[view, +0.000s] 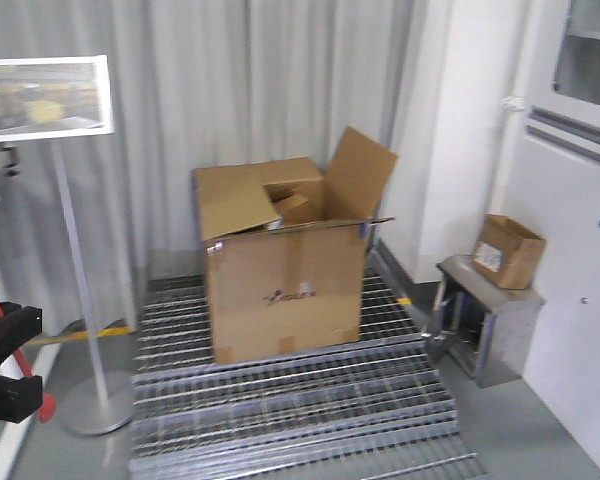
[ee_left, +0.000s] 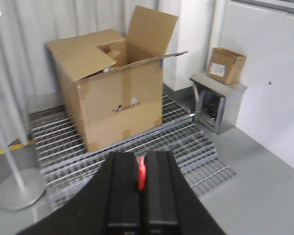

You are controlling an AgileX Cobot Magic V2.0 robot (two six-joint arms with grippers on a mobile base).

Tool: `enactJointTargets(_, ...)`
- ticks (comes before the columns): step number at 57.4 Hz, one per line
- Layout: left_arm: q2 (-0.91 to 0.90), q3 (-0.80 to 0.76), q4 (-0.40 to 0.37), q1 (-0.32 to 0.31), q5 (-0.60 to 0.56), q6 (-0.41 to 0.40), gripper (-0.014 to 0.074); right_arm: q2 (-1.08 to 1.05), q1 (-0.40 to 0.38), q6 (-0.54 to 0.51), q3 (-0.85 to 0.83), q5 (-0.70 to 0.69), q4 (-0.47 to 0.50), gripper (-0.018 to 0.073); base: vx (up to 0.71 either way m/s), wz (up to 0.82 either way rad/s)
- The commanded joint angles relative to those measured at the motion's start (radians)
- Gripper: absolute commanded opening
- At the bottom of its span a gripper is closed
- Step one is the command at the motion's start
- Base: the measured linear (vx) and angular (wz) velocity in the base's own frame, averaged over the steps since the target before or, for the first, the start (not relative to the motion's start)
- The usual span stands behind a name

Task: Sort red and green spoons into left cabinet
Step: 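Drive the base up to the white cabinet with the blue tray, then move the base closer to the blue tray on the cabinet shelf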

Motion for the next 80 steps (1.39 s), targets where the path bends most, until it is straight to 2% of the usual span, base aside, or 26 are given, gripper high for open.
enactJointTargets(1, -0.011, -0.037, -0.010, -0.004, -0.082, -0.008, -0.0004, -0.001, -0.002, -0.002, -0.037, -0.076, -0.005, -0.0003, 0.52, -0.50)
enactJointTargets(39, -0.011, -0.037, -0.010, -0.004, -0.082, -0.008, -0.0004, -0.001, -0.002, -0.002, -0.037, -0.076, -0.005, -0.0003, 0.43, -0.58)
enactJointTargets(80, -0.011, -0.037, -0.010, -0.004, -0.082, -0.008, -0.0004, -0.001, -0.002, -0.002, -0.037, -0.076, -0.005, -0.0003, 0.27, -0.76)
